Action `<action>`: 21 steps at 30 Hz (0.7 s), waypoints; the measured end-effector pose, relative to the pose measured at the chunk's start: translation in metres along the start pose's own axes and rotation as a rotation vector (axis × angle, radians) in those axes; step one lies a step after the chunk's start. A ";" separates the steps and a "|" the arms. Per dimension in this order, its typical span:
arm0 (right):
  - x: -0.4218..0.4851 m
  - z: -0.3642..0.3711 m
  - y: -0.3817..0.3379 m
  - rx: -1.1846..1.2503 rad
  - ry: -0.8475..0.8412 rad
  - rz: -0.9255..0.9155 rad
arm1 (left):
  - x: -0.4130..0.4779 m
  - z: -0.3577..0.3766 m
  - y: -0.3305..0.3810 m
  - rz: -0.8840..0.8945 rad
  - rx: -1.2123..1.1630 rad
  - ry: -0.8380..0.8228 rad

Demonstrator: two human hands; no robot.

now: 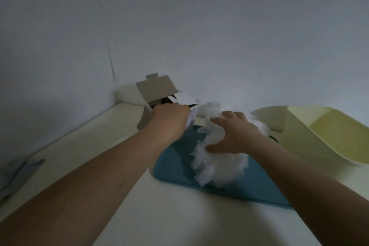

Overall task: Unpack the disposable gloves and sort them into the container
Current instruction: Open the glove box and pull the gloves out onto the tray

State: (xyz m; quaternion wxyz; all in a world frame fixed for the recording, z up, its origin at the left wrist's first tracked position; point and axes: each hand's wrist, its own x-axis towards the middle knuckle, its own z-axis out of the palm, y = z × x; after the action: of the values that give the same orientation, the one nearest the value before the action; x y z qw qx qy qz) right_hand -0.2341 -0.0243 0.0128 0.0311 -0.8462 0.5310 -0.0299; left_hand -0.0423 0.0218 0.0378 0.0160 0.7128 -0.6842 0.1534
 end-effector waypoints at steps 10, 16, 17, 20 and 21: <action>0.012 0.017 -0.012 0.202 0.437 -0.262 | 0.002 0.022 -0.061 -0.150 0.041 -0.046; 0.006 0.006 0.024 0.091 0.494 -0.071 | -0.019 -0.001 0.001 0.196 -0.563 0.095; 0.004 0.006 0.029 0.113 0.367 -0.019 | -0.027 0.000 0.019 0.243 -0.651 -0.052; -0.002 0.017 0.045 0.312 0.120 0.030 | -0.040 0.022 0.056 0.323 -0.556 -0.328; -0.004 0.020 0.051 0.357 0.119 0.020 | -0.040 0.031 0.063 0.327 -0.522 -0.323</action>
State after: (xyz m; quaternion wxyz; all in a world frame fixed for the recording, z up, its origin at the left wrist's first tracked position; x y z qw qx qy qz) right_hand -0.2803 -0.0422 -0.0119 0.1494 -0.8186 0.5267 -0.1735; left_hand -0.0981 0.0489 -0.0134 0.0646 0.5808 -0.7991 -0.1412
